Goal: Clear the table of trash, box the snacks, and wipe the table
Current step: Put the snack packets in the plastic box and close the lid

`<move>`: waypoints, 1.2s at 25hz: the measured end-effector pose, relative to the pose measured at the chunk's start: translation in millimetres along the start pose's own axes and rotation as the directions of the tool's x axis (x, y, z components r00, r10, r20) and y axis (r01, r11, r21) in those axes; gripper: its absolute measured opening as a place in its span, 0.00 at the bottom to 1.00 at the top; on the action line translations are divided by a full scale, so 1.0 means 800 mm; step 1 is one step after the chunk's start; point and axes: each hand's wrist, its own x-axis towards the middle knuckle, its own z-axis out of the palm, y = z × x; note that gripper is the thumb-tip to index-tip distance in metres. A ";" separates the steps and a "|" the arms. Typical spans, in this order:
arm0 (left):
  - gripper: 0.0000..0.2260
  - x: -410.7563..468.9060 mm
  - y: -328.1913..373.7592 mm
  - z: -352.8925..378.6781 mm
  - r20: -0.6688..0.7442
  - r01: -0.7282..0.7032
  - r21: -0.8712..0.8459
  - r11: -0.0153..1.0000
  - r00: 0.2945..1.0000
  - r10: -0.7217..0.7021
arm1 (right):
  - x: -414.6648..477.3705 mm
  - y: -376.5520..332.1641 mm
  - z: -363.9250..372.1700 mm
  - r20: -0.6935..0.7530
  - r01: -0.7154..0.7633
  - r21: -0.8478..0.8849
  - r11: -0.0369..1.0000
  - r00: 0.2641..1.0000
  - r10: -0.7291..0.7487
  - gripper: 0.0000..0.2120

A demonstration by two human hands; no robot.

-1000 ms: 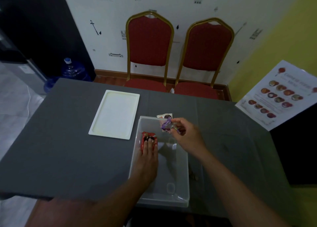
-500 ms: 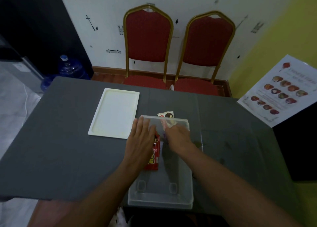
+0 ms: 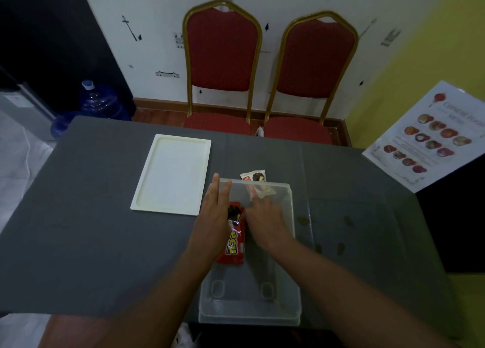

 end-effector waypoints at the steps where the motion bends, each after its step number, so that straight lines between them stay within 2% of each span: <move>1: 0.35 0.000 0.001 0.000 -0.003 -0.004 0.004 1.000 1.000 0.004 | -0.001 0.001 0.005 0.027 0.017 -0.031 0.999 0.999 -0.017 0.11; 3: 0.35 -0.001 0.001 -0.001 -0.002 -0.009 0.002 1.000 1.000 0.009 | 0.000 0.007 0.006 0.058 0.022 -0.029 0.999 0.998 -0.020 0.12; 6: 0.37 0.000 0.001 -0.002 -0.002 0.009 -0.043 0.999 1.000 -0.009 | 0.007 0.012 -0.028 -0.001 0.007 0.109 0.994 1.000 -0.007 0.13; 9: 0.37 0.000 0.000 0.001 -0.022 0.015 -0.086 0.996 1.000 -0.017 | 0.031 0.029 -0.084 -0.164 0.047 0.317 0.947 0.986 0.006 0.10; 11: 0.40 0.000 -0.002 0.003 -0.030 0.024 -0.086 0.996 0.999 -0.026 | 0.060 0.048 -0.106 -0.165 0.025 0.532 0.846 0.983 0.074 0.09; 13: 0.42 0.000 -0.004 0.006 -0.031 0.022 -0.089 0.996 0.999 -0.025 | 0.100 0.068 -0.100 -0.049 -0.086 0.656 0.749 0.986 0.157 0.11; 14: 0.43 0.001 -0.004 0.007 -0.031 0.017 -0.092 0.996 0.999 -0.020 | 0.121 0.074 -0.088 0.068 -0.189 0.646 0.740 0.979 0.190 0.14; 16: 0.45 0.002 -0.004 0.010 -0.043 0.013 -0.101 0.995 0.999 -0.017 | 0.154 0.078 -0.060 0.329 -0.378 0.512 0.771 0.916 0.231 0.19; 17: 0.46 0.003 -0.005 0.012 -0.052 0.014 -0.101 0.995 0.998 -0.019 | 0.165 0.076 -0.051 0.422 -0.417 0.429 0.802 0.877 0.230 0.19; 20: 0.49 0.002 -0.007 0.016 -0.058 0.023 -0.098 0.995 0.998 -0.028 | 0.187 0.071 -0.028 0.565 -0.437 0.310 0.844 0.799 0.206 0.20; 23: 0.46 0.003 -0.009 0.019 -0.056 0.028 -0.109 0.994 0.998 -0.034 | 0.197 0.070 -0.010 0.539 -0.451 0.376 0.810 0.817 0.205 0.18; 26: 0.42 0.002 -0.004 0.014 -0.049 0.032 -0.135 0.990 0.998 -0.039 | 0.196 0.073 -0.007 0.452 -0.450 0.542 0.710 0.868 0.206 0.13; 28: 0.40 0.001 0.000 0.009 -0.054 0.032 -0.157 0.987 0.998 -0.041 | 0.184 0.078 -0.027 0.338 -0.400 0.680 0.614 0.915 0.222 0.13; 30: 0.39 0.000 0.003 0.004 -0.056 0.030 -0.172 0.985 0.998 -0.040 | 0.162 0.086 -0.062 0.212 -0.312 0.837 0.450 0.942 0.260 0.15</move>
